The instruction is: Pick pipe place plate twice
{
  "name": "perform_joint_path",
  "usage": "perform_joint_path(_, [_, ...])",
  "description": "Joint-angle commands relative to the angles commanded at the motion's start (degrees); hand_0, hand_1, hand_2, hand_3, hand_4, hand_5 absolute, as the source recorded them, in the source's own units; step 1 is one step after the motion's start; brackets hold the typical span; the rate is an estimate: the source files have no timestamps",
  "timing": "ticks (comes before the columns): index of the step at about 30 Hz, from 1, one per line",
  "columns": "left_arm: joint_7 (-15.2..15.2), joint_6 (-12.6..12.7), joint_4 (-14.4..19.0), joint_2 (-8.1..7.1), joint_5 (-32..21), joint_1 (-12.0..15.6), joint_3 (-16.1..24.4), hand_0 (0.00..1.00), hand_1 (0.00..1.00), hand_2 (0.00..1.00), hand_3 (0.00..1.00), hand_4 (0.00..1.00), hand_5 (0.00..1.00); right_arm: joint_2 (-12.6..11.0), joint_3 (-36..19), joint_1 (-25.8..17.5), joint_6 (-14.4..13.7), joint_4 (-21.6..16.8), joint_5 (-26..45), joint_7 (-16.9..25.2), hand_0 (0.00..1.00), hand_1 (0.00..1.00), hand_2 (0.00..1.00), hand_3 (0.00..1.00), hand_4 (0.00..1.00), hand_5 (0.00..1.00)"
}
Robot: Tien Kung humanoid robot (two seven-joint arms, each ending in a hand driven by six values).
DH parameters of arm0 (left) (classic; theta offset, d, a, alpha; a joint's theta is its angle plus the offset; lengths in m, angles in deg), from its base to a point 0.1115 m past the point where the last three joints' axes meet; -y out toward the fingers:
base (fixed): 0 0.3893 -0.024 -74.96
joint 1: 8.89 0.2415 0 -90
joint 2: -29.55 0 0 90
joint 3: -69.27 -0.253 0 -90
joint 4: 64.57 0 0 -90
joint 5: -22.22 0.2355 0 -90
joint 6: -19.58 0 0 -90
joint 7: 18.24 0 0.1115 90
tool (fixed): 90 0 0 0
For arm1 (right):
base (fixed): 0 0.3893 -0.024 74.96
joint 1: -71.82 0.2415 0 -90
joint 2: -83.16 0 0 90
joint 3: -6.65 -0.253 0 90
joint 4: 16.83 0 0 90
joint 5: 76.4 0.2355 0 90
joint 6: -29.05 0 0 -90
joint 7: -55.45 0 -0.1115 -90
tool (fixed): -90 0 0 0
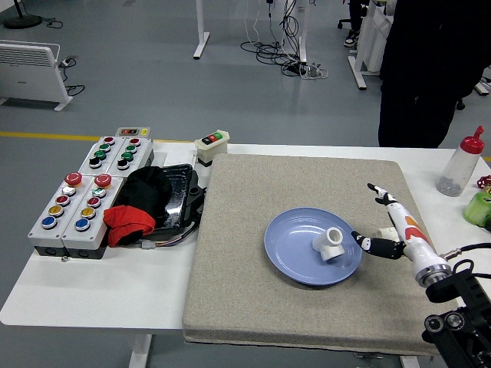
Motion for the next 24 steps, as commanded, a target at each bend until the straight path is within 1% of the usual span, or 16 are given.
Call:
perform_joint_path(2, [0.1, 0.0, 0.0, 0.01, 0.1, 0.0, 0.0, 0.693, 0.645, 0.675, 0.614, 0.248, 0.998, -0.3, -1.0, 0.6, 0.4, 1.5, -0.4, -0.2, 0.977, 0.908, 0.998, 0.957, 0.798, 0.277])
perform_joint_path(3, [0.1, 0.0, 0.0, 0.01, 0.1, 0.1, 0.1, 0.694, 0.645, 0.675, 0.613, 0.249, 0.998, -0.4, -1.4, 0.8, 0.6, 2.5, -0.6, -0.3, 0.972, 0.901, 0.997, 0.934, 0.788, 0.286])
perform_joint_path(5, [0.2, 0.0, 0.0, 0.05, 0.1, 0.2, 0.1, 0.694, 0.645, 0.675, 0.613, 0.249, 0.998, -0.9, -2.4, 1.8, 1.4, 5.4, -0.8, -0.5, 0.972, 0.901, 0.997, 0.934, 0.788, 0.286])
perform_joint_path(8, [0.2, 0.0, 0.0, 0.08, 0.2, 0.3, 0.3, 0.694, 0.645, 0.675, 0.613, 0.249, 0.998, -1.1, -2.1, 2.6, 2.3, 8.9, -0.7, -0.6, 0.972, 0.901, 0.997, 0.934, 0.788, 0.286])
perform_joint_path(9, [0.3, 0.0, 0.0, 0.11, 0.3, 0.3, 0.3, 0.693, 0.645, 0.675, 0.614, 0.249, 0.998, -1.0, -1.7, 3.2, 2.4, 10.0, -0.6, -0.5, 0.960, 0.891, 0.981, 0.922, 0.781, 0.286])
perform_joint_path(11, [0.3, 0.1, 0.0, 0.13, 0.4, 0.3, 0.4, 0.693, 0.645, 0.675, 0.614, 0.249, 0.998, -0.9, -1.3, 3.5, 2.4, 11.2, -0.5, -0.4, 0.960, 0.891, 0.981, 0.922, 0.781, 0.286])
perform_joint_path(12, [0.4, 0.1, 0.0, 0.16, 0.6, 0.4, 0.5, 0.693, 0.645, 0.675, 0.614, 0.249, 0.998, -0.5, -1.0, 4.3, 2.2, 12.8, -0.4, -0.2, 0.960, 0.891, 0.981, 0.922, 0.781, 0.286])
perform_joint_path(14, [0.5, 0.1, 0.0, 0.19, 0.6, 0.4, 0.5, 0.693, 0.645, 0.675, 0.614, 0.249, 0.998, -0.3, -0.7, 5.1, 2.1, 14.5, -0.4, 0.1, 0.960, 0.891, 0.981, 0.922, 0.781, 0.286])
perform_joint_path(15, [0.5, 0.1, 0.0, 0.21, 0.6, 0.3, 0.5, 0.693, 0.647, 0.675, 0.613, 0.248, 0.998, -0.2, -0.5, 5.6, 1.9, 15.6, -0.4, 0.3, 0.917, 0.862, 0.954, 0.898, 0.775, 0.288])
perform_joint_path(18, [0.3, 0.0, 0.0, 0.22, 0.3, 0.2, 0.3, 0.693, 0.647, 0.675, 0.613, 0.248, 0.998, -0.1, 0.3, 6.8, 1.2, 18.0, -0.6, 1.0, 0.917, 0.862, 0.954, 0.898, 0.775, 0.288])
perform_joint_path(20, [0.2, 0.0, 0.0, 0.24, 0.1, 0.1, 0.2, 0.693, 0.647, 0.675, 0.613, 0.248, 0.998, 0.0, 1.2, 7.8, 0.2, 19.7, -0.8, 1.6, 0.917, 0.862, 0.954, 0.898, 0.775, 0.288])
perform_joint_path(21, [0.2, 0.0, 0.0, 0.25, 0.1, 0.0, 0.2, 0.692, 0.649, 0.676, 0.613, 0.248, 0.998, 0.1, 1.4, 8.3, 0.0, 20.6, -1.0, 1.9, 0.780, 0.753, 0.774, 0.786, 0.726, 0.245])
perform_joint_path(24, [0.2, 0.0, 0.0, 0.29, 0.1, -0.1, 0.2, 0.692, 0.649, 0.676, 0.613, 0.248, 0.998, 0.0, 2.0, 9.0, 0.2, 21.9, -2.7, 2.1, 0.780, 0.753, 0.774, 0.786, 0.726, 0.245])
